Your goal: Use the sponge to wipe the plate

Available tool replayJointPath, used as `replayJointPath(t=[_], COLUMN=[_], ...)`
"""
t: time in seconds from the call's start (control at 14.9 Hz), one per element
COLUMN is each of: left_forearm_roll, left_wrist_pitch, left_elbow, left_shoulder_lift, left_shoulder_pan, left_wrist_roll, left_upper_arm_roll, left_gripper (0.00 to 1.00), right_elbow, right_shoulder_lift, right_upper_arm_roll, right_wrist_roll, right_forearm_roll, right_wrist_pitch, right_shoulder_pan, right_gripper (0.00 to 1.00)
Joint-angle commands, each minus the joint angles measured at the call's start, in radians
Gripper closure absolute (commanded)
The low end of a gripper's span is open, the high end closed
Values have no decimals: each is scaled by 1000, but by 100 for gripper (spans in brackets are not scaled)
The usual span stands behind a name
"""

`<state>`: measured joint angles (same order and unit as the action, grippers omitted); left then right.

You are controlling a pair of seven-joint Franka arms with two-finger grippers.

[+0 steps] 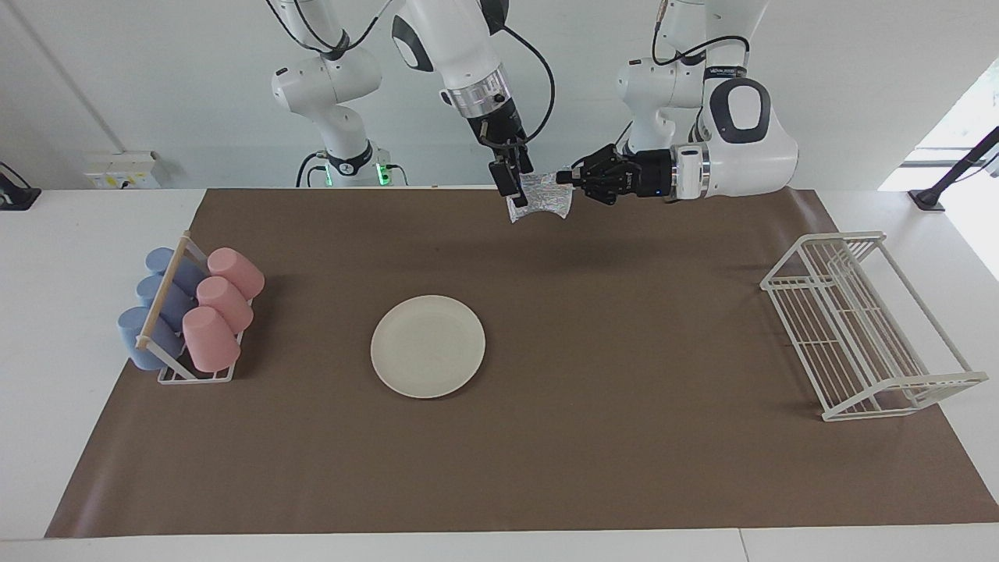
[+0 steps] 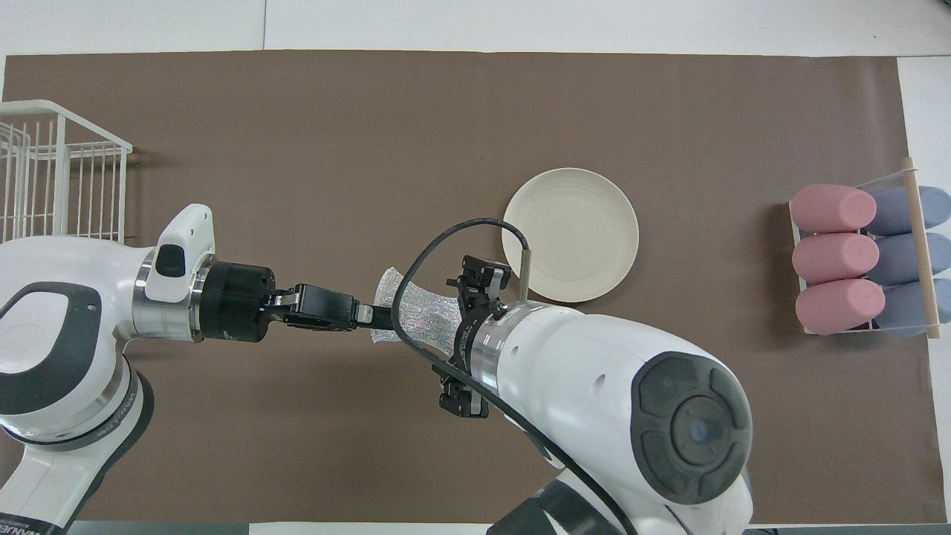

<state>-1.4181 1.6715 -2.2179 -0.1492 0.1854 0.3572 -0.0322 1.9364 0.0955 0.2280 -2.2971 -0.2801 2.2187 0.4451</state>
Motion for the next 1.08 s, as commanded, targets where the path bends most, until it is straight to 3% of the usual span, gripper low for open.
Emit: replayJointPath(t=[0.0,0.13,0.27,1.01], left_forearm_roll=[-10,-7,21,99], left_wrist_pitch=[-16,-19,-41,-91], left_elbow=[-28,-25,-25,-20], left_shoulder_lift=[-24,-20,-16,-16], left_shoulder_pan=[5,3,5,-18], left_wrist_roll=[26,83,132,140], left_upper_arm_roll=[12,12,12,14], left_gripper=[100,100,100,100], right_elbow=[7,6,7,7], right_shoulder_lift=[-7,-7,-7,-5], right_upper_arm_roll=[10,10,10,10], right_wrist_roll=[-5,17,48,88], right_forearm_roll=[-48,-73,-73,-73], right_wrist_pitch=[58,65,64,58], right_shoulder_pan=[-5,-2,-2,-6], right_gripper=[37,82,98,100])
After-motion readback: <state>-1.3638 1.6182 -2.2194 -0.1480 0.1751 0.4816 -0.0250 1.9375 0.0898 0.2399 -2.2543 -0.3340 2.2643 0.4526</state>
